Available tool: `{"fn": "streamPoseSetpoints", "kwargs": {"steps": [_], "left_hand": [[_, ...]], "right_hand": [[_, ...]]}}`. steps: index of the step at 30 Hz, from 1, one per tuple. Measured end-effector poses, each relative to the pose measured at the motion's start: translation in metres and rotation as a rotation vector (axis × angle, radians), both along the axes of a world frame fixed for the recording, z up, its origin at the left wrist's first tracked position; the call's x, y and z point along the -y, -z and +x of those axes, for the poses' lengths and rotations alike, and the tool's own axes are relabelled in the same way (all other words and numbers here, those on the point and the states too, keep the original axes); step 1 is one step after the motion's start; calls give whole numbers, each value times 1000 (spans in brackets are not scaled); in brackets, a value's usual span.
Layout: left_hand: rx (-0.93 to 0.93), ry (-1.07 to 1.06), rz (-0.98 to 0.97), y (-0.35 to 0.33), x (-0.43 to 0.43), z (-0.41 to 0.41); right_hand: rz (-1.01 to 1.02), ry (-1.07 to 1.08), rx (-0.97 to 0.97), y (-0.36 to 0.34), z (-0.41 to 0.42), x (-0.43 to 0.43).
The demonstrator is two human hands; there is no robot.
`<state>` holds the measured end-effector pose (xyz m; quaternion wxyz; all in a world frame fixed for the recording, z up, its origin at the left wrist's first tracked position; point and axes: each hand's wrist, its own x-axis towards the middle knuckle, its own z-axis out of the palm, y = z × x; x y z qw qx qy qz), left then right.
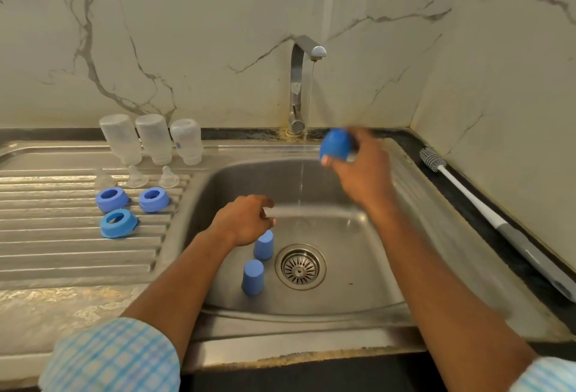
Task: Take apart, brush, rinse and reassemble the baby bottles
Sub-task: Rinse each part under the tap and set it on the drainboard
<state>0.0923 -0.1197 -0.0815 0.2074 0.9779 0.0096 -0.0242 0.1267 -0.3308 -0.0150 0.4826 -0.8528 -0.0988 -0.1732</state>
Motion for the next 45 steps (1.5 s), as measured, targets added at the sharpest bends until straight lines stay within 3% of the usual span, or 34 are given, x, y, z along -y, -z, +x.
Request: {"fn": "streamPoseSetpoints", "kwargs": {"steps": [1, 2, 3, 5, 6, 7, 8, 10, 11, 12, 14, 15, 16, 18, 19, 20, 22, 24, 27, 28, 30, 31, 32, 34, 35, 36, 38, 39, 40, 42, 43, 44, 45], "left_hand": [[2, -4, 2, -1, -1, -1], [9, -10, 2, -1, -2, -2], [12, -15, 6, -2, -4, -1], [25, -27, 5, -1, -7, 0], [32, -32, 3, 0, -8, 1], [30, -32, 1, 1, -8, 2], [18, -21, -1, 1, -7, 2], [16, -16, 2, 2, -6, 2], [20, -21, 5, 2, -6, 2], [26, -20, 8, 1, -7, 3], [37, -33, 8, 3, -9, 5], [36, -37, 8, 3, -9, 5], [27, -31, 9, 4, -8, 5], [20, -18, 10, 3, -5, 4], [23, -17, 13, 3, -4, 2], [27, -14, 16, 2, -4, 2], [32, -13, 15, 2, -4, 4], [27, -14, 17, 4, -5, 5], [21, -1, 15, 4, -2, 2], [29, -4, 16, 2, -2, 3], [34, -14, 21, 2, -4, 4], [36, -23, 21, 3, -5, 4], [31, -24, 20, 3, -6, 5], [18, -9, 21, 4, -4, 4], [23, -11, 18, 3, -3, 3], [26, -9, 17, 3, -3, 3], [32, -10, 19, 3, -3, 4], [32, -15, 19, 3, -4, 4], [25, -15, 18, 4, -5, 3], [17, -12, 19, 3, -4, 3], [20, -15, 19, 3, -4, 3], [19, -12, 22, 2, -4, 3], [25, -14, 21, 2, -5, 4]], "right_hand": [[-117, -10, -164, 14, 4, 1], [-165, 14, -196, 20, 9, 3], [-120, 57, -138, 16, 9, 3], [156, 101, 174, -10, 3, 1], [212, 117, 313, -12, 8, 3], [167, 138, 328, -11, 7, 2], [70, 147, 223, 1, 10, 3], [-189, 126, -219, 37, 21, 11], [-225, 156, -251, 39, 21, 12], [-140, 202, -162, 32, 23, 13], [97, 243, 220, 12, 24, 13], [57, 250, 273, 9, 21, 9], [-46, 229, 219, 16, 21, 7], [-325, 166, -244, 49, 25, 10], [-335, 175, -312, 50, 22, 11], [-314, 227, -278, 44, 24, 14], [-44, 295, 160, 19, 24, 15], [-100, 277, 307, 13, 16, 9], [-377, 159, -274, 50, 16, 8], [-408, 186, -291, 48, 19, 9], [-125, 277, 44, 29, 22, 8], [-95, 265, 143, 27, 25, 6], [-152, 237, 115, 26, 23, 5], [-369, 141, -266, 43, 19, 6], [-382, 137, -320, 45, 17, 7], [-360, 193, -250, 43, 20, 9], [-82, 312, 151, 25, 21, 11], [-68, 292, 229, 21, 23, 12], [-112, 247, 152, 22, 21, 13], [-326, 149, -296, 42, 21, 18], [-337, 170, -305, 43, 21, 19], [-280, 238, -197, 39, 23, 19], [-113, 300, 37, 24, 18, 15]]}}
